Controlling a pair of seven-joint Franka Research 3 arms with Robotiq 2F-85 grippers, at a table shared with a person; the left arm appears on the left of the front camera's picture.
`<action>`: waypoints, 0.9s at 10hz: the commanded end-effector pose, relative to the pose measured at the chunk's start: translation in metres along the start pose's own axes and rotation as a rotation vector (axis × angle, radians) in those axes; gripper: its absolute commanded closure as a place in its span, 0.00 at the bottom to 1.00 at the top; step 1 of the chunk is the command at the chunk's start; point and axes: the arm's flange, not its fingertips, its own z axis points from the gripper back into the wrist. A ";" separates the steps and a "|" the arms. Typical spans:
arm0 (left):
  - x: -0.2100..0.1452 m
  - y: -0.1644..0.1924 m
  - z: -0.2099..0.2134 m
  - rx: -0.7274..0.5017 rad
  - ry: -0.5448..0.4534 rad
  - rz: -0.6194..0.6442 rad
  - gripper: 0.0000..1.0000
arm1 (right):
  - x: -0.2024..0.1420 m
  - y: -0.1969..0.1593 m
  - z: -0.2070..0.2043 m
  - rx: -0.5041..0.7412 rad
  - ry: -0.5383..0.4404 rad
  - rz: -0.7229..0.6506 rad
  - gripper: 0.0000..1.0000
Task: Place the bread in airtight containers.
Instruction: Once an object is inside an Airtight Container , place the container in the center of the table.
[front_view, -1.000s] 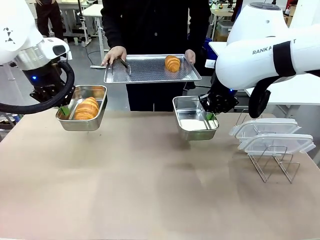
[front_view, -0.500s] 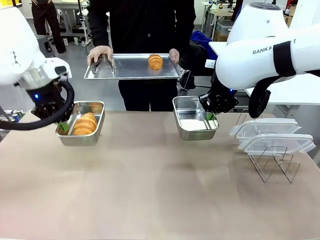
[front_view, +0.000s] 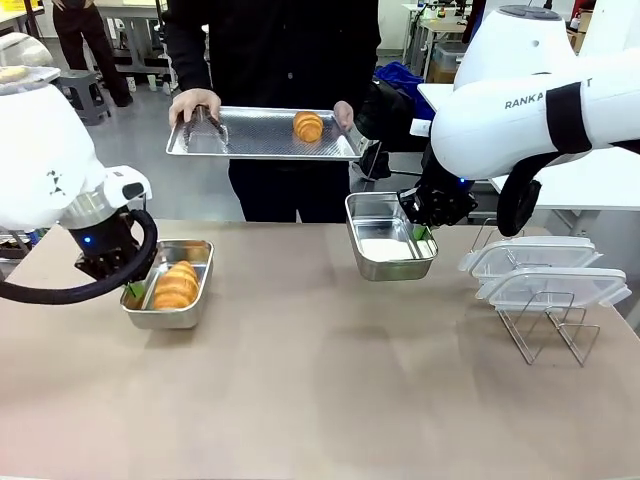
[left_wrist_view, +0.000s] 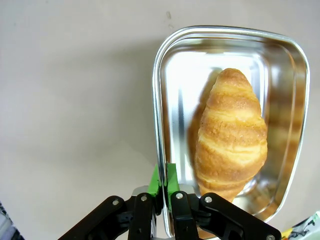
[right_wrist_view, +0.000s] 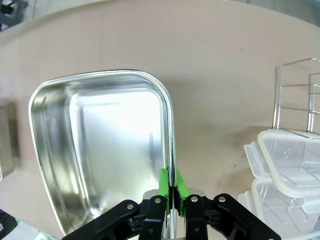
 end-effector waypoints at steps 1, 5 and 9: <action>-0.002 0.003 -0.009 -0.001 -0.015 -0.001 0.95 | 0.001 0.001 0.003 -0.005 -0.009 -0.020 1.00; -0.012 -0.002 -0.032 -0.032 0.032 -0.002 0.95 | 0.001 0.001 0.003 -0.005 -0.009 -0.020 1.00; -0.011 -0.004 -0.020 0.005 0.005 -0.045 0.08 | 0.001 0.001 0.003 -0.005 -0.009 -0.020 1.00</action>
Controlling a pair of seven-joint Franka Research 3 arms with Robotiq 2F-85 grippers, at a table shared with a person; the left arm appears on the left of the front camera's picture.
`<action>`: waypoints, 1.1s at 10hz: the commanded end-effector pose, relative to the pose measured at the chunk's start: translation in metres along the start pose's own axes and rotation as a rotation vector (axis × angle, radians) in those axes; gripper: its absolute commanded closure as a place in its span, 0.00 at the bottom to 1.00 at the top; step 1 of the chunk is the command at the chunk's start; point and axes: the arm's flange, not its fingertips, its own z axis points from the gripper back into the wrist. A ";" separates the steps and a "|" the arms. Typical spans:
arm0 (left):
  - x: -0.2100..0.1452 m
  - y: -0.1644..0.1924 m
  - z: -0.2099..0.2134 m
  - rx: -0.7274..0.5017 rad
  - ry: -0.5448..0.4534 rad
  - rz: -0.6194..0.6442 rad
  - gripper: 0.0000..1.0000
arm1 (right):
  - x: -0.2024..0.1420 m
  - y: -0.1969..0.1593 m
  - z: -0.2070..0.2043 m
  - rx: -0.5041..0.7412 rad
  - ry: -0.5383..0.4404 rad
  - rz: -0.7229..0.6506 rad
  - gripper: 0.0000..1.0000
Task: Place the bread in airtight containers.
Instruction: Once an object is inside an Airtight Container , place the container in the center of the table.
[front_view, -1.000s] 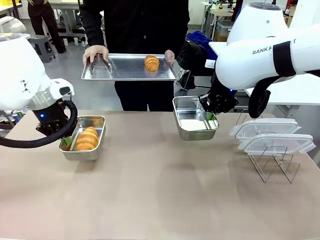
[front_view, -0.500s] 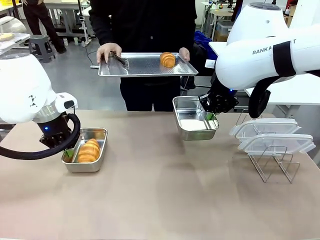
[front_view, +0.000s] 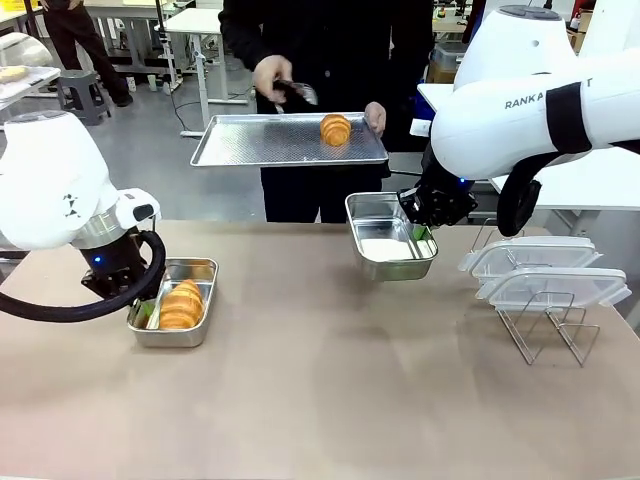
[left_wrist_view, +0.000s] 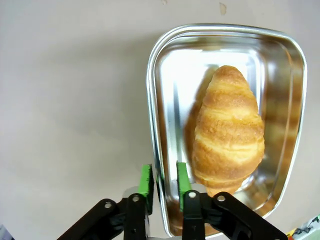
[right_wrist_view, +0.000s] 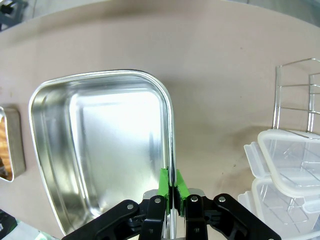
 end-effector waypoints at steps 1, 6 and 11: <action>-0.005 0.003 0.012 -0.016 -0.041 -0.035 0.00 | 0.001 0.001 0.003 -0.005 -0.009 -0.020 1.00; 0.007 0.057 0.148 -0.222 -0.259 -0.368 0.00 | 0.001 0.001 0.003 -0.005 -0.009 -0.020 1.00; 0.007 0.175 0.231 -0.662 -0.549 -0.946 0.00 | 0.001 0.001 0.003 -0.005 -0.009 -0.020 1.00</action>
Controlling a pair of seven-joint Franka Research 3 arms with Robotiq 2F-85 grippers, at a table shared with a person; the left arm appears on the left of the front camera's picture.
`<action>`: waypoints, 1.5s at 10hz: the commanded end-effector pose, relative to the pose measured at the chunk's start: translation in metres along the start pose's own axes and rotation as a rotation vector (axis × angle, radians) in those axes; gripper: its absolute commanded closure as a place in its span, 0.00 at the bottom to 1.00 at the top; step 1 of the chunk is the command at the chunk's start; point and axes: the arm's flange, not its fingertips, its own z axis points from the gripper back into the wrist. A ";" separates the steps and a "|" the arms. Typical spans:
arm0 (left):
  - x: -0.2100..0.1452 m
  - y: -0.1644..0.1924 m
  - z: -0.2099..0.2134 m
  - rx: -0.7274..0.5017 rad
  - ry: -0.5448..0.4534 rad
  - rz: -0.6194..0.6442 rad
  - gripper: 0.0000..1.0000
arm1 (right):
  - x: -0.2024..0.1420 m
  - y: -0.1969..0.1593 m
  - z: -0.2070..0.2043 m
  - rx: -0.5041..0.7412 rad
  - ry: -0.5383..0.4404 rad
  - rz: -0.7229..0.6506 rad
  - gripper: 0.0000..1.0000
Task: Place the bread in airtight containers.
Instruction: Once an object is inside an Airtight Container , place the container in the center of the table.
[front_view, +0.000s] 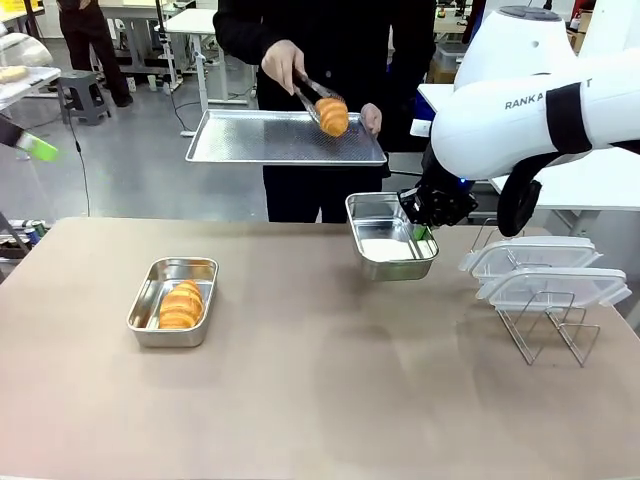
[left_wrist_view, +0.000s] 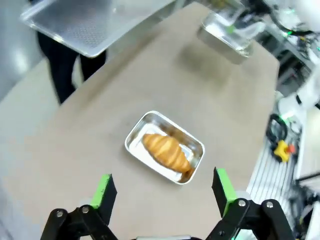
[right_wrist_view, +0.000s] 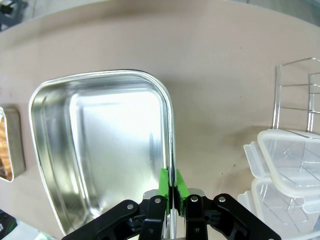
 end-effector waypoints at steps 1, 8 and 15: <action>-0.029 0.032 0.008 -0.125 -0.095 -0.115 0.00 | 0.001 0.002 0.003 -0.004 -0.010 -0.019 1.00; -0.061 0.034 0.016 -0.094 -0.121 -0.178 0.00 | 0.001 0.002 0.003 -0.004 -0.010 -0.019 1.00; -0.061 0.034 0.016 -0.094 -0.121 -0.178 0.00 | 0.001 0.002 0.003 -0.004 -0.010 -0.019 1.00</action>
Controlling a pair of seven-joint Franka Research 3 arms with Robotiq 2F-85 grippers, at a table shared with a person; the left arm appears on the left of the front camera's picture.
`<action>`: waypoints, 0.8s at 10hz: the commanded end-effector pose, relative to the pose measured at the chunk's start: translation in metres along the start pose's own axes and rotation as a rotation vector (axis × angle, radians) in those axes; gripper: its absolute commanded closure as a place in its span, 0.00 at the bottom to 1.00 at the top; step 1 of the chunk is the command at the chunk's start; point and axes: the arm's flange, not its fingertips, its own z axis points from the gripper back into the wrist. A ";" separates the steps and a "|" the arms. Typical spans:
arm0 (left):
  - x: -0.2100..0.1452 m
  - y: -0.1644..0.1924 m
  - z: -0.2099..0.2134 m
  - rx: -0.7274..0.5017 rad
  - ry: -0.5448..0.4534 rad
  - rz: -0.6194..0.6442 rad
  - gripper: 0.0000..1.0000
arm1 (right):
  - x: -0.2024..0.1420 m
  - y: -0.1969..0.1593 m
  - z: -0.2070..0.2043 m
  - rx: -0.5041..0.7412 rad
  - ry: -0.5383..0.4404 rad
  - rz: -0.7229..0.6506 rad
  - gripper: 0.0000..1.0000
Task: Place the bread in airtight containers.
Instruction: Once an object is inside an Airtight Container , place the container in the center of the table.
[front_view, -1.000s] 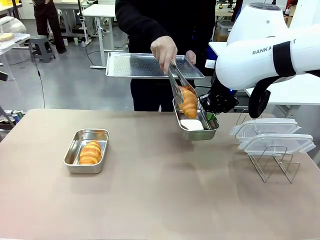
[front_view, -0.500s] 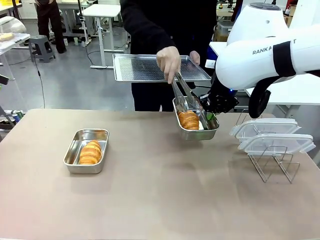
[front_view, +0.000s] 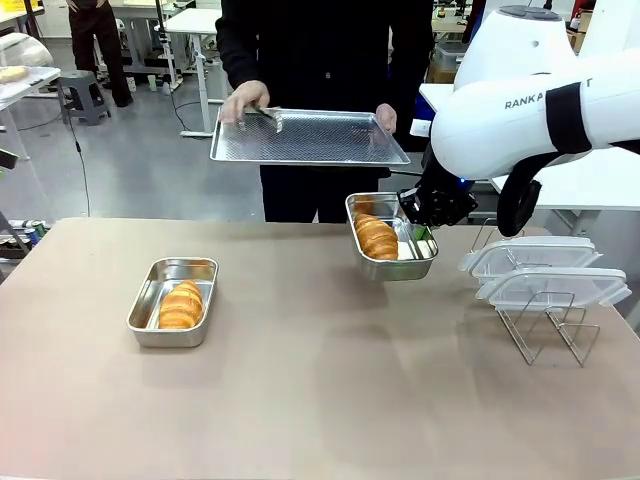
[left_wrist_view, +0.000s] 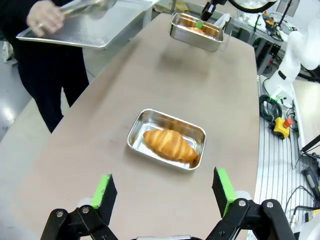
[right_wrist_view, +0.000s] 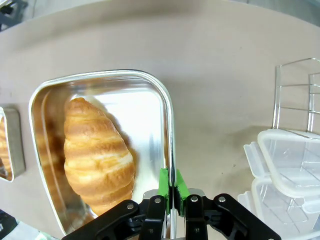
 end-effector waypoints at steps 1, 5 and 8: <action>0.002 -0.001 0.001 0.000 -0.027 -0.016 0.00 | 0.001 0.001 0.003 -0.004 -0.010 -0.020 1.00; 0.002 -0.001 0.001 0.000 -0.027 -0.016 0.00 | 0.008 -0.002 -0.025 -0.013 0.012 -0.071 0.95; 0.002 -0.001 0.001 0.000 -0.027 -0.016 0.00 | -0.004 -0.005 -0.074 -0.054 -0.088 -0.116 0.95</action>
